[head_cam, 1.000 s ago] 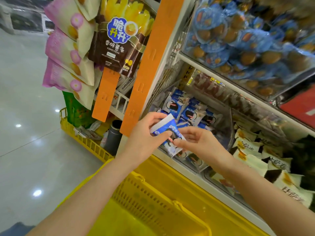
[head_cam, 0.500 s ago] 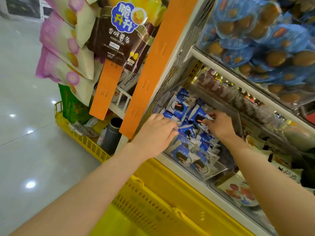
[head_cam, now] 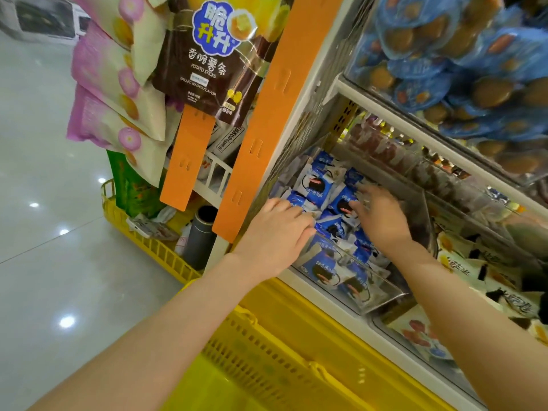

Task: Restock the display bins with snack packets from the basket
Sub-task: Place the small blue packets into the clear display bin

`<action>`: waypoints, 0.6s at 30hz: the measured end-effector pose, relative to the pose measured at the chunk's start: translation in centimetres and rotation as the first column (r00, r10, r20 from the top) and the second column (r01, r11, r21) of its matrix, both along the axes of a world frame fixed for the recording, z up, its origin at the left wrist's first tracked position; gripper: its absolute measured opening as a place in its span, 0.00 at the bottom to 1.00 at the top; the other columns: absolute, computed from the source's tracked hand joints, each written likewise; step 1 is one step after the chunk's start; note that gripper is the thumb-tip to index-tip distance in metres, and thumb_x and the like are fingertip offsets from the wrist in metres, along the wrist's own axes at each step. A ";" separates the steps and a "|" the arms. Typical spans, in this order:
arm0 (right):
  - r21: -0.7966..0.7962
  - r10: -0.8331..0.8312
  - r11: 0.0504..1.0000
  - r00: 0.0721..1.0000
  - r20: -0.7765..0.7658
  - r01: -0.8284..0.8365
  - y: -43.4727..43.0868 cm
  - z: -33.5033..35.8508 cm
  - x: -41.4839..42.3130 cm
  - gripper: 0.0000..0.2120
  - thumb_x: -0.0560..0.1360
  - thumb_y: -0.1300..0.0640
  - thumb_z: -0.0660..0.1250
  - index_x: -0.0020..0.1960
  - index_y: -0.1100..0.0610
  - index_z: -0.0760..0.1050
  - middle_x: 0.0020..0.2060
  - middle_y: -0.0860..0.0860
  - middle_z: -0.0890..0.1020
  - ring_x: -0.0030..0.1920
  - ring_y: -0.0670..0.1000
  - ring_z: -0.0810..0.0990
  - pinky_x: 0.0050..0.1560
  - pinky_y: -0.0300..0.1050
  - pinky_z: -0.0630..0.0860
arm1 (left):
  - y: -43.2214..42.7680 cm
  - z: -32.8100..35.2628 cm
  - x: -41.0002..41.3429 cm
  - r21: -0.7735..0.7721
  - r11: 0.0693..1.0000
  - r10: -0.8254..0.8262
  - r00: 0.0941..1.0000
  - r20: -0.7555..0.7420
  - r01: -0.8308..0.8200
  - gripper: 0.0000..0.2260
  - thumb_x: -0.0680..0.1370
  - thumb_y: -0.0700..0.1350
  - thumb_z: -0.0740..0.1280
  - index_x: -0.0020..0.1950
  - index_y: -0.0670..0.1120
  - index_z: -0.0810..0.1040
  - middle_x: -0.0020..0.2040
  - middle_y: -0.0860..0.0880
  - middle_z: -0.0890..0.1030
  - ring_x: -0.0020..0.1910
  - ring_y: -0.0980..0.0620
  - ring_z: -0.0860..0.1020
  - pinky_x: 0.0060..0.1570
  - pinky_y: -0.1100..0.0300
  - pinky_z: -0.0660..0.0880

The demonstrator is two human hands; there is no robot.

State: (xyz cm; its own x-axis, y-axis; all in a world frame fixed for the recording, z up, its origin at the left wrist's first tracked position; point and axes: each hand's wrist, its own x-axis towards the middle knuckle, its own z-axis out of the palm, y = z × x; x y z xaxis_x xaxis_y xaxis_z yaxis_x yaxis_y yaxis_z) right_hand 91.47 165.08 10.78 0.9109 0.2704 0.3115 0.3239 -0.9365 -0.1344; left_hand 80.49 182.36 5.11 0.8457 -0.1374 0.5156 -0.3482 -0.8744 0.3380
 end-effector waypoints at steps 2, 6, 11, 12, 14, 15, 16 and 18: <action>0.106 0.099 0.989 0.992 0.075 -0.107 -0.3 0.1 -2.7 0.16 0.79 0.51 0.60 0.65 0.55 0.72 0.57 0.54 0.79 0.48 0.49 0.79 0.47 0.45 0.77 | 0.0 0.1 -0.1 0.000 1.000 -0.008 1.000 -0.005 0.008 0.13 0.82 0.48 0.52 0.58 0.49 0.75 0.54 0.51 0.78 0.57 0.52 0.71 0.65 0.57 0.56; 0.176 0.198 0.964 0.980 0.029 -0.200 -2.0 -0.8 -9.2 0.20 0.77 0.43 0.54 0.63 0.50 0.74 0.50 0.46 0.82 0.40 0.38 0.78 0.41 0.35 0.76 | -0.2 0.3 -0.8 -0.007 1.000 0.005 0.999 -0.045 -0.006 0.13 0.82 0.47 0.54 0.62 0.48 0.73 0.58 0.50 0.75 0.61 0.51 0.68 0.69 0.57 0.54; -0.009 0.296 0.955 0.955 0.034 -0.296 -4.8 -3.6 -14.1 0.20 0.79 0.51 0.59 0.69 0.54 0.69 0.66 0.49 0.73 0.66 0.47 0.71 0.66 0.37 0.62 | -1.2 0.4 -3.0 -0.065 0.998 0.024 0.998 -0.056 -0.028 0.16 0.81 0.45 0.55 0.68 0.46 0.68 0.65 0.49 0.70 0.67 0.52 0.64 0.69 0.60 0.56; -0.001 0.304 0.952 0.951 0.055 -0.305 -5.3 -4.1 -14.8 0.20 0.78 0.53 0.61 0.69 0.56 0.69 0.68 0.51 0.72 0.69 0.49 0.68 0.69 0.40 0.60 | -1.6 0.2 -3.8 -0.087 0.996 0.028 0.998 -0.048 -0.032 0.16 0.81 0.45 0.55 0.69 0.46 0.68 0.66 0.49 0.70 0.67 0.53 0.65 0.68 0.60 0.58; 0.069 0.332 0.938 0.937 0.109 -0.340 -6.4 -5.7 -16.4 0.18 0.78 0.58 0.63 0.66 0.60 0.71 0.66 0.53 0.73 0.69 0.51 0.68 0.70 0.43 0.62 | -2.7 -1.0 -5.7 -0.114 0.993 0.005 0.999 -0.037 -0.009 0.16 0.80 0.45 0.54 0.66 0.45 0.70 0.62 0.49 0.72 0.63 0.52 0.68 0.63 0.61 0.62; 0.116 0.347 0.926 0.931 0.114 -0.359 -6.9 -6.9 -17.4 0.16 0.77 0.59 0.63 0.64 0.61 0.73 0.63 0.54 0.75 0.66 0.51 0.71 0.68 0.42 0.65 | -3.4 -2.0 -6.7 -0.106 0.994 -0.017 0.999 -0.047 0.012 0.15 0.80 0.46 0.55 0.64 0.46 0.72 0.59 0.49 0.73 0.60 0.51 0.70 0.59 0.61 0.63; 0.154 0.356 0.918 0.930 0.088 -0.366 -7.3 -8.4 -18.5 0.15 0.77 0.59 0.63 0.62 0.60 0.74 0.60 0.54 0.77 0.62 0.51 0.74 0.64 0.41 0.67 | -3.9 -3.3 -7.6 -0.086 0.996 -0.035 0.997 -0.072 0.029 0.13 0.80 0.46 0.55 0.62 0.46 0.72 0.57 0.49 0.73 0.57 0.51 0.70 0.56 0.61 0.64; 0.179 0.344 0.927 0.938 -0.050 -0.331 -8.1 -12.1 -20.4 0.12 0.76 0.59 0.64 0.59 0.59 0.75 0.55 0.53 0.78 0.57 0.52 0.77 0.57 0.38 0.68 | -4.8 -6.6 -9.0 -0.056 0.997 -0.061 0.981 -0.184 0.051 0.12 0.81 0.47 0.56 0.61 0.47 0.72 0.56 0.50 0.73 0.55 0.51 0.69 0.54 0.58 0.64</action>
